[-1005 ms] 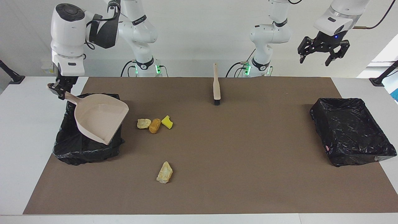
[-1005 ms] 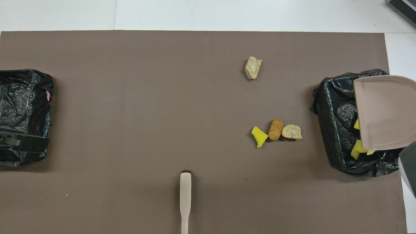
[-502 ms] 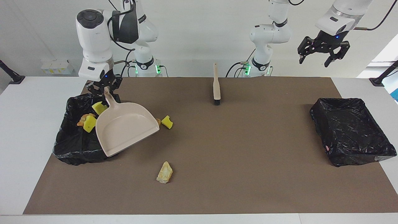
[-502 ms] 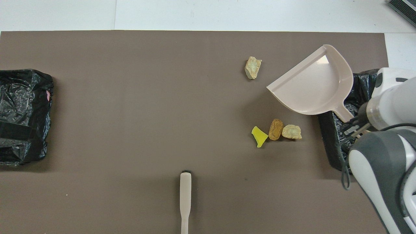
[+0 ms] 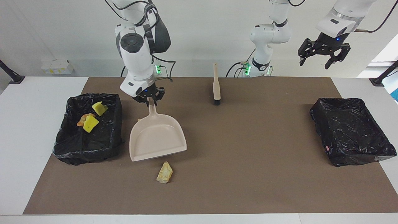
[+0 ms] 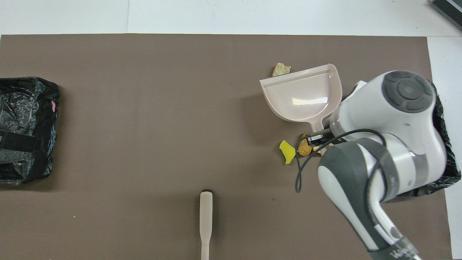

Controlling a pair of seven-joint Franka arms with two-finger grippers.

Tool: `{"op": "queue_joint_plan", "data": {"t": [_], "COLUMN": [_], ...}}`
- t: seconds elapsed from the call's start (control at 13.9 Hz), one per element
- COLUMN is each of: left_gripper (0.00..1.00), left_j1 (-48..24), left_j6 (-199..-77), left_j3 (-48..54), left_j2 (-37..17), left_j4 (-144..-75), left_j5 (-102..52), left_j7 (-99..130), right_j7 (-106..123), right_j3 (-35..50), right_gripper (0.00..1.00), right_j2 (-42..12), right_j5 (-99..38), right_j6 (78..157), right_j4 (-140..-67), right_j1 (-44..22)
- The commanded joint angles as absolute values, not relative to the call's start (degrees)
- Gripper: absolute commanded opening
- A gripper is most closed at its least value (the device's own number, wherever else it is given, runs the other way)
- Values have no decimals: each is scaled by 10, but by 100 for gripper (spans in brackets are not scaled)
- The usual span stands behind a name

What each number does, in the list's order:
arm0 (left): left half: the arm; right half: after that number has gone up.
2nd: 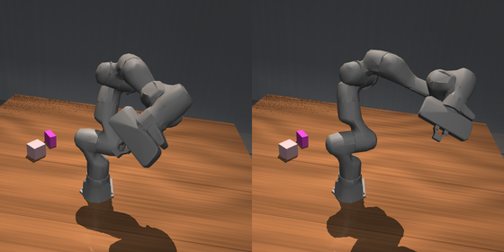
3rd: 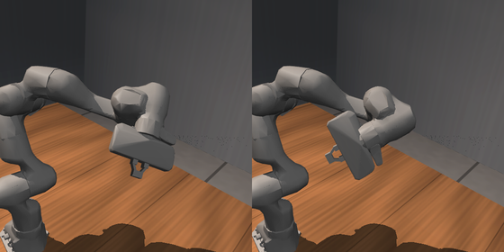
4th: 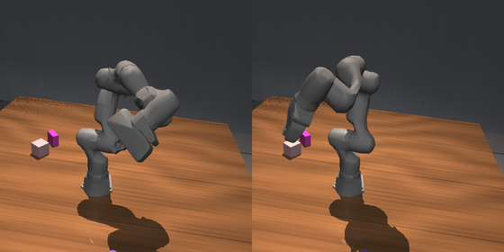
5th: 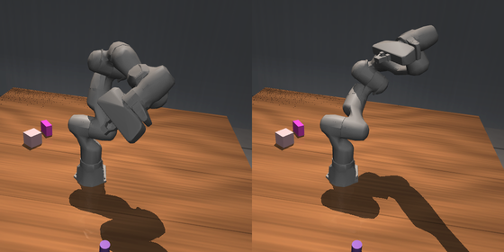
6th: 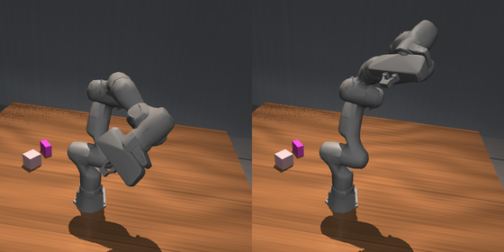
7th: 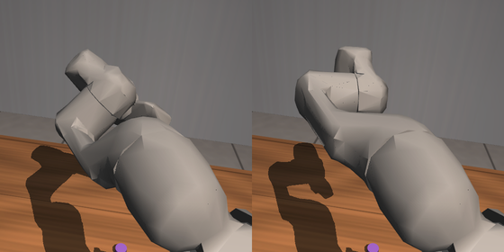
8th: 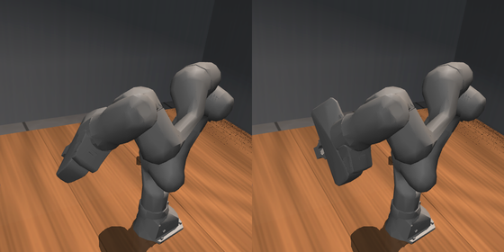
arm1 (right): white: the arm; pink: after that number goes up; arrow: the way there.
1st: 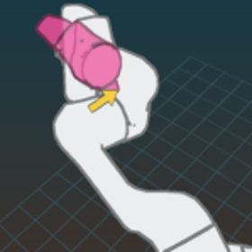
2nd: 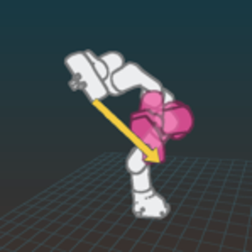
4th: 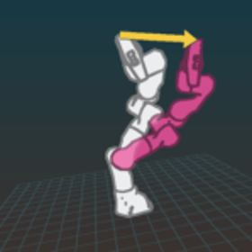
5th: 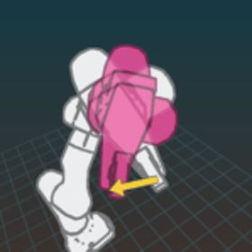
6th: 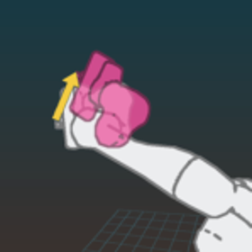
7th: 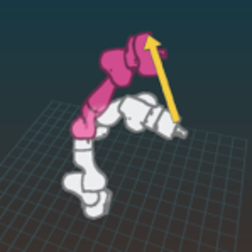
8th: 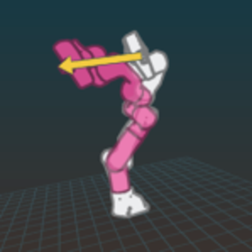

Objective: Sweep and dump trash in bin

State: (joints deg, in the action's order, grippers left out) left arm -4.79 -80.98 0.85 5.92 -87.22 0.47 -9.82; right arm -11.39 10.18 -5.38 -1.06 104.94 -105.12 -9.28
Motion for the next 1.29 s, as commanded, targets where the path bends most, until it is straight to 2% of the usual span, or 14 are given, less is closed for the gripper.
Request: {"op": "queue_joint_plan", "data": {"t": [0.0,0.43,0.57,0.79,0.86,0.93,1.22], "left_gripper": [100,100,100,100,100,100,100], "left_j1": [-38,-36,-36,-36,-35,-35,-35], "left_j6": [-813,-818,-816,-808,-809,-809,-809], "left_j3": [9,10,11,11,11,11,11], "left_j2": [57,56,57,60,60,60,60], "left_j4": [-860,-860,-862,-864,-863,-864,-864], "left_j5": [-4,-1,0,0,0,0,0], "left_j7": [-104,-98,-99,-98,-99,-98,-99], "right_j7": [-235,-482,-504,-533,-533,-531,-503], "right_j3": [99,98,98,97,96,96,92], "right_gripper": [0,0,0,0,92,100,100], "right_j2": [-120,-279,-306,-326,-324,-321,-280], "right_j5": [-44,-41,-41,-40,-37,-21,27], "right_j6": [1070,1116,1159,1181,1176,1174,1165], "right_j4": [-989,-842,-838,-834,-836,-836,-842], "right_j1": [-146,-277,-300,-321,-321,-322,-307]}}
